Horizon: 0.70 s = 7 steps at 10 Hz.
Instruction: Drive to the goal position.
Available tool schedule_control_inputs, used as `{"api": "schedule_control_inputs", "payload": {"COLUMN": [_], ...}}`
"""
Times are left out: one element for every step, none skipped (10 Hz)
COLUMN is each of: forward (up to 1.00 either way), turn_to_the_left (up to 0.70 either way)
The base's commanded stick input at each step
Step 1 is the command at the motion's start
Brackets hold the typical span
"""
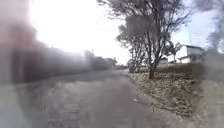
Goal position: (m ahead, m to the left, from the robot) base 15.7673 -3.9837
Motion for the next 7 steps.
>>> {"api": "schedule_control_inputs", "payload": {"forward": [1.00,1.00,1.00,1.00,1.00,1.00,1.00], "turn_to_the_left": [0.00,0.00,0.00,0.00,0.00,0.00,0.00]}}
